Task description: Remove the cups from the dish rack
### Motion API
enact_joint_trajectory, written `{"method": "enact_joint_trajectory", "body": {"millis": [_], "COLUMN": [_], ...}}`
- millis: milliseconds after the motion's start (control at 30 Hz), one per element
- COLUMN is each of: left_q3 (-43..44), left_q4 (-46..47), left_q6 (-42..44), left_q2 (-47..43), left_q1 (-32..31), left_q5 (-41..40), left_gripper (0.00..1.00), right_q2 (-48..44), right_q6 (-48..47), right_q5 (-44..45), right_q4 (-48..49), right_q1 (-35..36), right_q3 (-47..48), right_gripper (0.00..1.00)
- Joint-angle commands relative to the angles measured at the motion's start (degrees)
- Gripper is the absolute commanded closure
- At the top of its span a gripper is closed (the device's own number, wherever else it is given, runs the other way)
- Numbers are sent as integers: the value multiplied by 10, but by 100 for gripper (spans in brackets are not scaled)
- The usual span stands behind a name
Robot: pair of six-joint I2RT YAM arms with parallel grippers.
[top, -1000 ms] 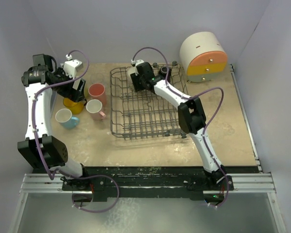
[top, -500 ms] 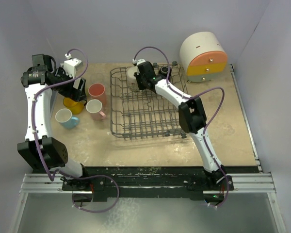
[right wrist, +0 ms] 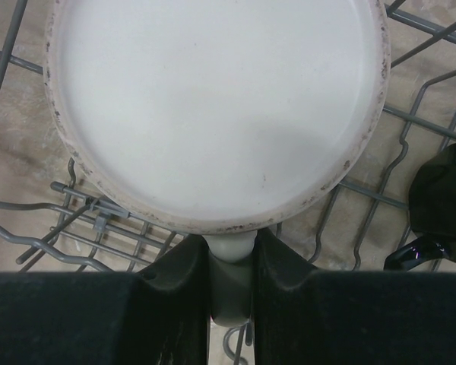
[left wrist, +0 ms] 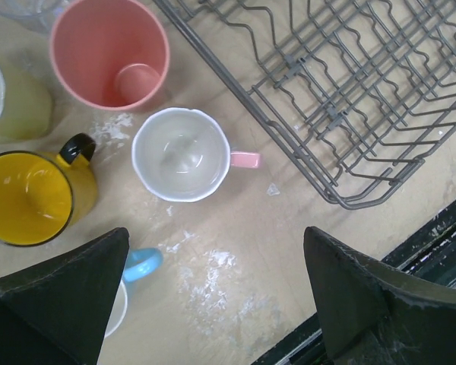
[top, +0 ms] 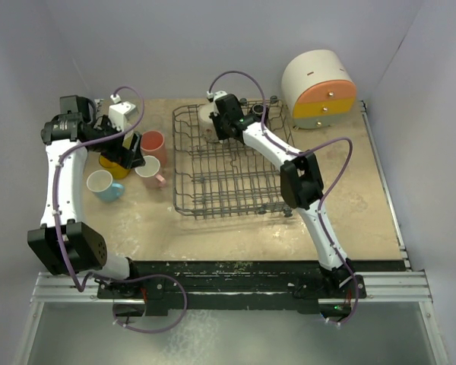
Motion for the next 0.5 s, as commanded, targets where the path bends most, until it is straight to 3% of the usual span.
{"method": "enact_joint_trajectory", "body": {"millis": [0, 467], "left_q3": [-31, -37], "left_q4": [36, 64], "left_q6": [21, 11], "left_q2": [-18, -21], "left_q1": [-15, -26], "left_q5": [28, 46], "left_gripper": [1, 1], "right_q2": [-104, -168], "right_q6": [-16, -22], "right_q5": [8, 13], "right_q4": [87, 135], "right_q1": [1, 2], "right_q3": [50, 14], "right_gripper": [100, 100]}}
